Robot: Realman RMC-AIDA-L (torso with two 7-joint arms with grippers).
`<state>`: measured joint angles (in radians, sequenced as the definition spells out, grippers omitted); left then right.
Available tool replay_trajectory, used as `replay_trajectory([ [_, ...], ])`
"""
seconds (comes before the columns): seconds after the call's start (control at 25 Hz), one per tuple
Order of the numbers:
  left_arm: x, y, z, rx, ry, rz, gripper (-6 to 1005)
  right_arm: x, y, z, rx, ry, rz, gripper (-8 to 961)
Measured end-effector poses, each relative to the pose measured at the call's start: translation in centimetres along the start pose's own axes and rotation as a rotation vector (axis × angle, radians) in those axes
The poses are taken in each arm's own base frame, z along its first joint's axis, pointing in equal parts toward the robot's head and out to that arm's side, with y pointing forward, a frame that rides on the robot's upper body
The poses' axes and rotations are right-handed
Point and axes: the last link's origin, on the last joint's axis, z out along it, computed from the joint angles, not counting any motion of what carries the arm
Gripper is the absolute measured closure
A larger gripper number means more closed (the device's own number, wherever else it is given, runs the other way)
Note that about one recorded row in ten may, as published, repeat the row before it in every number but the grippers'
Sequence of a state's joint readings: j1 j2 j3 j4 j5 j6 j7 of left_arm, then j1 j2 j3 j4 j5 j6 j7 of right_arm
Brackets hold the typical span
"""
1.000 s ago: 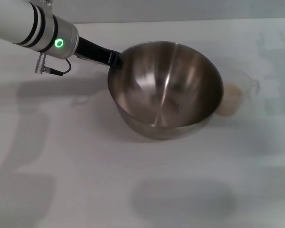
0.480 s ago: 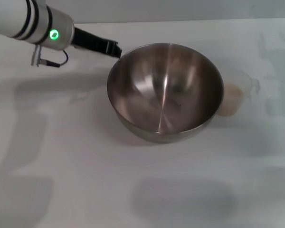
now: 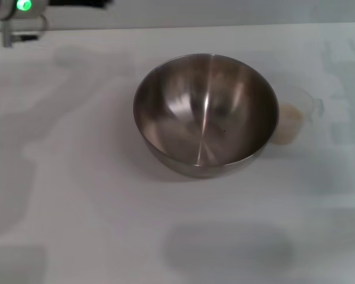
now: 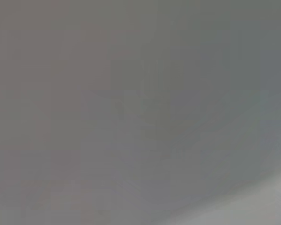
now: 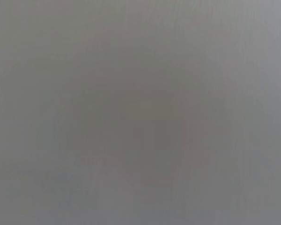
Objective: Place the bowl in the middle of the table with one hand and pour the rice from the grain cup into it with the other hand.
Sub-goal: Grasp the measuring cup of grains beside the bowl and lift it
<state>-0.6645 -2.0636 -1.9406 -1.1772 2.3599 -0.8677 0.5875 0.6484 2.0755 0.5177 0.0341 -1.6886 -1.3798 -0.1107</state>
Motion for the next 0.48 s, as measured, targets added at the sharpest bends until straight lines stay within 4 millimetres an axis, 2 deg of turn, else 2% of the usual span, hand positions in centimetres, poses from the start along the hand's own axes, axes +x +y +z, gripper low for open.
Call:
replay_trajectory([
  [0.24, -0.4, -3.5, -1.2, 0.299, 0.286, 0.153, 905, 0.0, -0.1, 0.0, 0.008, 0.002, 0.001, 403],
  [0.36, -0.9, -3.9, -2.0, 0.449, 0.441, 0.229, 906, 0.1, -0.3, -0.1, 0.013, 0.004, 0.000, 402],
  [0.48, -2.0, -3.4, -2.5, 0.556, 0.587, 0.273, 907, 0.1, -0.3, -0.2, 0.014, 0.006, -0.001, 402],
])
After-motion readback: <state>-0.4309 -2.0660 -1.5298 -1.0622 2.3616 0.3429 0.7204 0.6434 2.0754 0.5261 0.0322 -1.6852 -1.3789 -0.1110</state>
